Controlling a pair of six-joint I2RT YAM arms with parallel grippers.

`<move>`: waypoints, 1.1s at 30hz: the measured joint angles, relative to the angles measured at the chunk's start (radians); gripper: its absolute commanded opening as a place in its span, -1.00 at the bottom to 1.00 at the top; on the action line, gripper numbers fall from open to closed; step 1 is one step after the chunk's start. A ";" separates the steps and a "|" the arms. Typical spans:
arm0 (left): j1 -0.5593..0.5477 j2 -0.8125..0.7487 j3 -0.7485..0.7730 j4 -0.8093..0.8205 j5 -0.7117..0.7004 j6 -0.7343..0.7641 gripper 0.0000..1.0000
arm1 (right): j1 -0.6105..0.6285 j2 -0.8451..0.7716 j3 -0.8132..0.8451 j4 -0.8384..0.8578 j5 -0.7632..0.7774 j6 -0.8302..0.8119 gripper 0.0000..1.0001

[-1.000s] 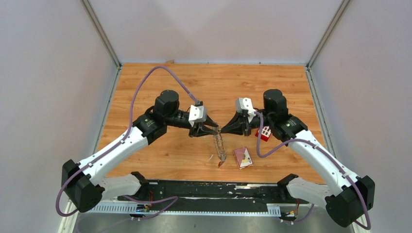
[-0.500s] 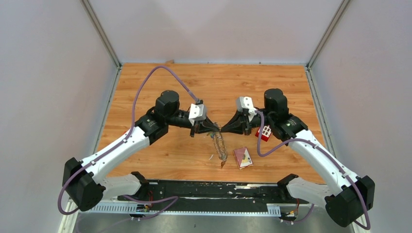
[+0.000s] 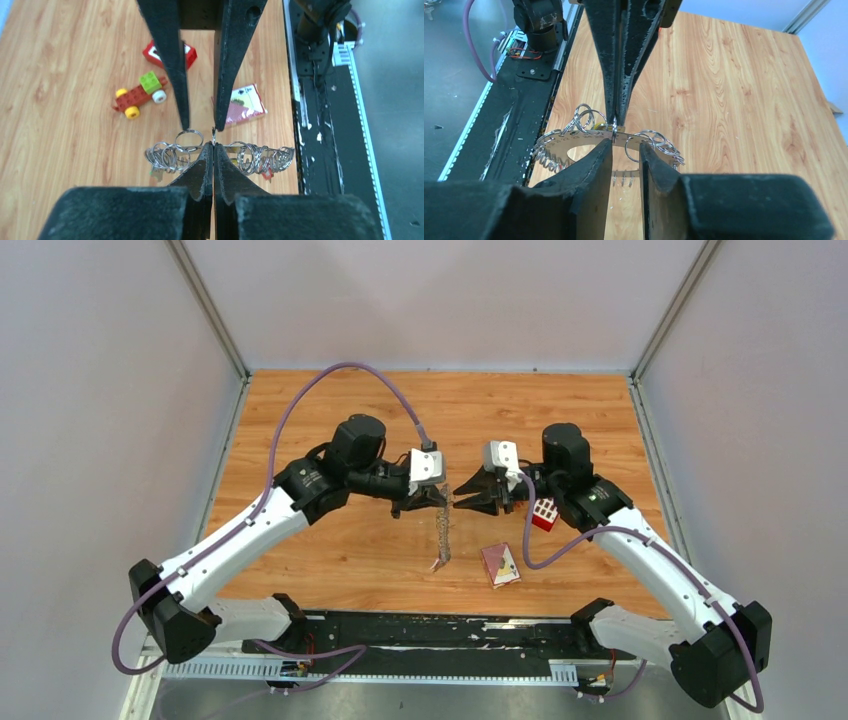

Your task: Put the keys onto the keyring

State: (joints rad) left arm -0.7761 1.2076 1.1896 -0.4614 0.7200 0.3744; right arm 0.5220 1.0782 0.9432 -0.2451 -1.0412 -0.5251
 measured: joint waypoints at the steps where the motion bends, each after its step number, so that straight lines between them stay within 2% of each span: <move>1: -0.010 0.009 0.024 -0.042 -0.022 0.015 -1.00 | 0.000 0.000 0.000 0.000 0.005 -0.001 -0.38; 5: -0.044 0.053 0.105 -0.182 -0.097 0.053 -1.00 | 0.000 0.000 0.000 -0.001 0.012 -0.003 -0.30; 12: -0.084 0.080 0.142 -0.291 -0.181 0.085 -1.00 | 0.016 0.002 0.000 -0.001 0.001 -0.002 -0.30; 21: -0.122 0.090 0.149 -0.294 -0.236 0.080 -1.00 | 0.027 0.040 -0.002 0.001 -0.032 0.000 -0.48; 28: -0.126 0.089 0.149 -0.258 -0.254 0.074 -1.00 | 0.027 0.057 -0.015 0.000 -0.056 -0.001 -0.55; 30: -0.126 0.089 0.148 -0.250 -0.259 0.073 -1.00 | 0.027 0.061 -0.015 0.000 -0.061 -0.001 -0.64; 33: -0.126 0.089 0.148 -0.245 -0.258 0.069 -1.00 | 0.027 0.068 -0.015 0.001 -0.061 -0.002 -0.94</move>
State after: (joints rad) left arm -0.9020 1.2961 1.3376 -0.7063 0.4618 0.4435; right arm 0.5495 1.1458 0.9283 -0.2443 -1.1019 -0.5266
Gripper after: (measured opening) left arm 0.006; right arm 0.156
